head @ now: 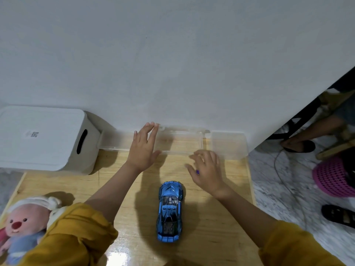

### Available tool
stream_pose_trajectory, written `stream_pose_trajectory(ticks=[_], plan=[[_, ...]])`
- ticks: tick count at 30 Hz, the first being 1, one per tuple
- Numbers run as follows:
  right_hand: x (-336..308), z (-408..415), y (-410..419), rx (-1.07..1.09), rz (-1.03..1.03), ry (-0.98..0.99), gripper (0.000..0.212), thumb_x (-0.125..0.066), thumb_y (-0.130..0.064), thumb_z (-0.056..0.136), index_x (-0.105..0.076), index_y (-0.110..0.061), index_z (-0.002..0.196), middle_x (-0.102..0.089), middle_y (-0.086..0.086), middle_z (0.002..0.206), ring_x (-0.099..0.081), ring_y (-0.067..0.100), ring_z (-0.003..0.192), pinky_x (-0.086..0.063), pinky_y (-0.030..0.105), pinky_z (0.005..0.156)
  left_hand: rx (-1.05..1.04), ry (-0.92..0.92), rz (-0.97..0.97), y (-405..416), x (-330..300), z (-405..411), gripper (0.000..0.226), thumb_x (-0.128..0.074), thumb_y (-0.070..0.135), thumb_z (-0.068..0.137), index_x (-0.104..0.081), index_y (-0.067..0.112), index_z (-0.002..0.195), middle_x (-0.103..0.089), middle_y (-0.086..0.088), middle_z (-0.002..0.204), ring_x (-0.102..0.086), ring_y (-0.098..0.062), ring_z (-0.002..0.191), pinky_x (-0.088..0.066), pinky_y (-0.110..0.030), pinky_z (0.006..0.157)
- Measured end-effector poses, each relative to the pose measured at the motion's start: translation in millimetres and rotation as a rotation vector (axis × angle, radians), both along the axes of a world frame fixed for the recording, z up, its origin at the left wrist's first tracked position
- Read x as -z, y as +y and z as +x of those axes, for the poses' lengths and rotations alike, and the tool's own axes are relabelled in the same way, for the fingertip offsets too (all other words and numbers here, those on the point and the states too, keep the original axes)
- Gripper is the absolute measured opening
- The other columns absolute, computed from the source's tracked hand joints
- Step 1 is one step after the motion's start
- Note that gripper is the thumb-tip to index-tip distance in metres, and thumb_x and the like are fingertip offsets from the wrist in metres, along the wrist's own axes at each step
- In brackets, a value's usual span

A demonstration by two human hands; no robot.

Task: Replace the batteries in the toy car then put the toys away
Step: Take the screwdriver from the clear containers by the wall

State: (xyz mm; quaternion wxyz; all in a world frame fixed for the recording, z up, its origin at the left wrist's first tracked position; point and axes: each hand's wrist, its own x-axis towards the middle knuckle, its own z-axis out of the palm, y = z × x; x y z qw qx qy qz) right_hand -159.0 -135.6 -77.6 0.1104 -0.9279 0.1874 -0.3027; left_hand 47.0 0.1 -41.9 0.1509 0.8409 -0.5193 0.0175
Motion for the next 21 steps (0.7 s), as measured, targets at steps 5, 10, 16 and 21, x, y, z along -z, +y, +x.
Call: stream_pose_trajectory(ticks=[5,10,16,21], plan=[[-47.3,34.2,-26.5,0.020,-0.005,-0.184,0.023,-0.057,-0.017,0.086,-0.062,-0.009,0.107,-0.064,0.012,0.106,-0.050,0.024,0.099,-0.041,0.034,0.087,-0.005,-0.029,-0.046,0.2,6.0,-4.9,0.095,-0.083,0.023,0.067,-0.028,0.004,0.142,-0.036,-0.021,0.140,-0.029,-0.034,0.133,-0.036,-0.065,0.096],[-53.7,45.4,-39.1,-0.070,0.086,0.212,0.040,-0.051,-0.023,0.088,-0.057,-0.006,0.124,-0.063,0.011,0.116,-0.058,0.030,0.106,-0.049,0.040,0.090,0.004,-0.109,-0.070,-1.5,6.7,-6.9,0.085,-0.084,0.020,0.063,-0.039,0.000,0.132,-0.046,-0.023,0.129,-0.041,-0.037,0.119,-0.045,-0.055,0.095],[-44.7,41.4,-28.8,-0.088,0.224,0.390,0.036,-0.054,-0.015,0.093,-0.055,-0.012,0.129,-0.055,0.011,0.134,-0.049,0.029,0.126,-0.042,0.044,0.102,0.012,-0.079,-0.024,-3.4,5.2,-8.7,0.049,-0.079,0.012,0.068,-0.059,0.001,0.111,-0.058,-0.024,0.115,-0.059,-0.041,0.097,-0.055,-0.046,0.076],[-40.2,39.8,-25.7,-0.072,0.279,0.538,0.037,-0.046,-0.017,0.098,-0.049,-0.022,0.135,-0.037,0.001,0.150,-0.030,0.019,0.140,-0.033,0.038,0.108,0.044,0.026,0.010,-3.0,8.4,-14.7,0.035,-0.076,0.016,0.077,-0.064,0.002,0.107,-0.062,-0.020,0.113,-0.062,-0.038,0.097,-0.057,-0.041,0.053]])
